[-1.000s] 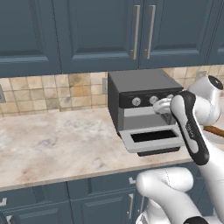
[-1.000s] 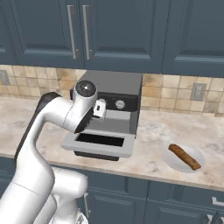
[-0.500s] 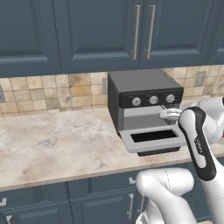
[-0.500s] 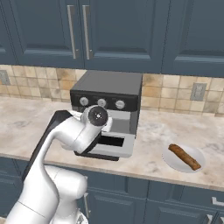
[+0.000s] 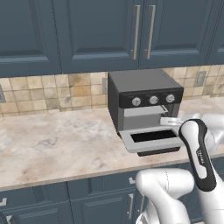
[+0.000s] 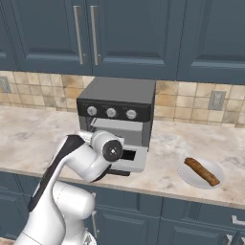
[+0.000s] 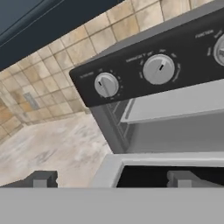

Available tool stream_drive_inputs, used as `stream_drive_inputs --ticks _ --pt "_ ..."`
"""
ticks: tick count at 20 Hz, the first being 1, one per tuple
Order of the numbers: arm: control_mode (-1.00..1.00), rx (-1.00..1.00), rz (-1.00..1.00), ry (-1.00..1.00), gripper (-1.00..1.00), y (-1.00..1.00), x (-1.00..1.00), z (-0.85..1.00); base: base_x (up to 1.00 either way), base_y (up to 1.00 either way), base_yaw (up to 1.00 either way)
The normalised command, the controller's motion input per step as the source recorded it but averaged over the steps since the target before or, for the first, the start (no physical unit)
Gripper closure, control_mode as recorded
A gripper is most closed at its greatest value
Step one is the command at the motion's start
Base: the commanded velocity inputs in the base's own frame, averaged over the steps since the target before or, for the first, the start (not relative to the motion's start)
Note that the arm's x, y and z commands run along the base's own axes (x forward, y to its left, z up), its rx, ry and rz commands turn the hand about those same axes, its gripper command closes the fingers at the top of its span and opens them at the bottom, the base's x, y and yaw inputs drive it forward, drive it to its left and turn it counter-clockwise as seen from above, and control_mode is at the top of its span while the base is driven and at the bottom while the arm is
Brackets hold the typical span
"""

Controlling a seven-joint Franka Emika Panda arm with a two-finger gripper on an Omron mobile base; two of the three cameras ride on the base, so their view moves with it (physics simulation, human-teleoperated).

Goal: Pull the toaster oven rack outwards. Pick up the baguette from the plate and place it on the toaster oven rack. Close the toaster oven door fully and set the temperature to the lowest setting.

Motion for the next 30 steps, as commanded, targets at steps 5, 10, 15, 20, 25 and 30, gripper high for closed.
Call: stream_drive_inputs --ticks 5,10,15,20,25,30 --pt "-1.00 0.00 0.10 -0.09 -1.00 0.00 0.19 -0.06 0.00 0.00 0.00" --pt "-1.00 0.00 0.11 -0.04 -1.00 0.00 0.28 -0.03 0.00 0.00 0.00" --pt "-1.00 0.00 0.11 0.00 -1.00 0.00 0.30 -0.10 0.00 0.00 0.00" --pt "-1.00 0.00 0.03 0.00 -1.00 0.00 0.14 -0.12 0.00 0.00 0.00" --pt "-1.00 0.00 0.00 0.00 -1.00 0.00 0.11 -0.17 0.00 0.00 0.00" --pt "-1.00 0.02 0.00 -0.03 -1.00 0.00 0.22 -0.05 0.00 0.00 0.00"
